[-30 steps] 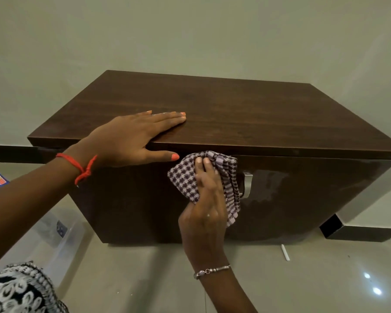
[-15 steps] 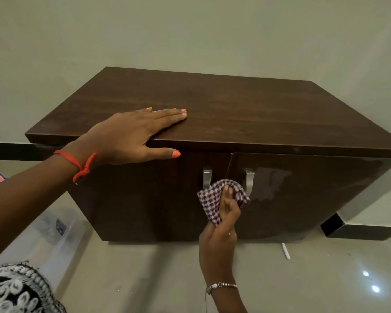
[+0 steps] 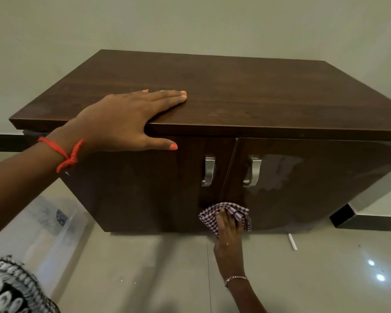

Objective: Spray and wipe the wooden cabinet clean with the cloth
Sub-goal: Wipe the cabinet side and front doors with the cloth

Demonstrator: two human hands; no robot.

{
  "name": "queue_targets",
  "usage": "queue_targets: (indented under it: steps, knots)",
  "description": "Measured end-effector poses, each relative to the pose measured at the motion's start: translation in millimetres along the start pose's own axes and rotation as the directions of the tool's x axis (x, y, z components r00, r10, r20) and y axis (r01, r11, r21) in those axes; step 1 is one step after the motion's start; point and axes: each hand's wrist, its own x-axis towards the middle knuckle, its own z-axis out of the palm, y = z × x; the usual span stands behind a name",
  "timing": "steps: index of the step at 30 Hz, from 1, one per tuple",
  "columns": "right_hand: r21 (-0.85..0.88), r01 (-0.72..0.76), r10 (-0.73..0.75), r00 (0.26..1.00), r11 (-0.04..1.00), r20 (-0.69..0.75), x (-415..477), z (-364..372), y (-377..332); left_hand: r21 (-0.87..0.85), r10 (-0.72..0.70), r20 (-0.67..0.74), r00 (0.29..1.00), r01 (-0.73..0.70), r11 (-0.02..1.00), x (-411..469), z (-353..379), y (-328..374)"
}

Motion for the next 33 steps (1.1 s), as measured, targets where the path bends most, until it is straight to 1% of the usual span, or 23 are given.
queue_targets:
  steps: [3, 5, 6, 8, 9, 11, 12, 13, 14, 16, 17, 18, 20, 22, 23, 24, 25, 26, 27, 28, 30, 31, 33]
  knots:
    - [-0.043, 0.061, -0.053, 0.982, 0.997, 0.182, -14, 0, 14, 0.004, 0.007, -0.010, 1.000, -0.007, 1.000, 0, 1, -1]
    - [-0.101, 0.135, -0.092, 0.933, 0.986, 0.348, -18, -8, 26, 0.008, 0.013, -0.019, 1.000, -0.013, 1.000, 1, 2, -2]
    - [-0.144, 0.198, -0.121, 0.898, 0.970, 0.423, -18, -12, 31, 0.010, 0.016, -0.024, 1.000, -0.016, 1.000, 1, 2, -3]
    - [-0.216, 0.381, -0.223, 0.823, 0.899, 0.523, -14, -19, 44, 0.011, 0.015, -0.028, 0.999, -0.015, 1.000, 1, 2, -4]
    - [-0.238, 0.481, -0.293, 0.784, 0.844, 0.547, -10, -22, 50, 0.012, 0.015, -0.030, 0.999, -0.015, 1.000, 1, 2, -4]
    - [-0.275, 0.636, -0.421, 0.717, 0.721, 0.555, 0, -30, 57, 0.011, 0.013, -0.026, 1.000, -0.012, 1.000, 0, 2, -4]
    - [-0.298, 0.677, -0.462, 0.699, 0.673, 0.545, 4, -33, 57, 0.010, 0.009, -0.023, 1.000, -0.009, 1.000, 0, 2, -4]
    - [-0.323, 0.693, -0.487, 0.698, 0.644, 0.525, 7, -35, 55, 0.009, 0.006, -0.021, 1.000, -0.006, 1.000, 0, 2, -4]
    - [-0.348, 0.683, -0.495, 0.715, 0.642, 0.494, 9, -37, 50, 0.007, 0.004, -0.022, 1.000, -0.004, 1.000, 0, 2, -4]
    - [-0.384, 0.620, -0.477, 0.779, 0.684, 0.408, 14, -36, 38, 0.009, 0.003, -0.028, 1.000, -0.003, 1.000, 0, 1, -4]
    - [-0.402, 0.595, -0.464, 0.800, 0.696, 0.381, 16, -34, 32, 0.011, 0.003, -0.029, 1.000, -0.003, 1.000, 1, 1, -4]
    - [-0.411, 0.596, -0.467, 0.800, 0.690, 0.378, 19, -31, 30, 0.011, 0.001, -0.027, 1.000, -0.001, 1.000, 1, 1, -4]
    - [-0.397, 0.667, -0.498, 0.740, 0.631, 0.452, 18, -25, 32, 0.012, -0.004, -0.013, 1.000, 0.004, 1.000, 0, 2, -4]
    - [-0.380, 0.723, -0.461, 0.673, 0.578, 0.579, 14, -27, 42, 0.012, -0.010, -0.004, 1.000, 0.010, 1.000, 0, 1, -4]
    - [-0.384, 0.722, -0.416, 0.663, 0.576, 0.622, 9, -30, 50, 0.011, -0.019, 0.004, 1.000, 0.019, 1.000, -1, 0, -3]
    - [-0.401, 0.695, -0.371, 0.683, 0.597, 0.629, 3, -35, 58, 0.013, -0.027, 0.012, 1.000, 0.027, 1.000, -1, 0, -2]
    - [-0.427, 0.639, -0.333, 0.731, 0.640, 0.596, -2, -41, 66, 0.013, -0.033, 0.020, 0.999, 0.033, 0.999, 0, 0, -2]
    - [-0.456, 0.554, -0.292, 0.800, 0.697, 0.525, -6, -48, 71, 0.013, -0.037, 0.028, 0.999, 0.037, 0.999, 0, 0, -2]
    - [-0.481, 0.446, -0.253, 0.874, 0.755, 0.414, -7, -57, 73, 0.014, -0.039, 0.034, 0.999, 0.038, 0.999, -1, 0, -1]
    - [-0.488, 0.340, -0.218, 0.932, 0.804, 0.289, -6, -68, 72, 0.013, -0.039, 0.037, 0.999, 0.039, 0.999, -1, 0, -1]
    - [-0.434, 0.176, -0.156, 0.984, 0.884, 0.082, 5, -84, 65, 0.004, -0.038, 0.040, 0.998, 0.038, 0.999, -1, -1, 0]
    - [-0.387, 0.105, -0.116, 0.993, 0.916, -0.005, 14, -89, 57, 0.001, -0.039, 0.042, 0.998, 0.039, 0.999, -1, -2, 0]
    - [-0.319, 0.001, -0.060, 0.983, 0.948, -0.173, 34, -93, 40, 0.000, -0.040, 0.045, 0.998, 0.040, 0.999, -1, -2, 0]
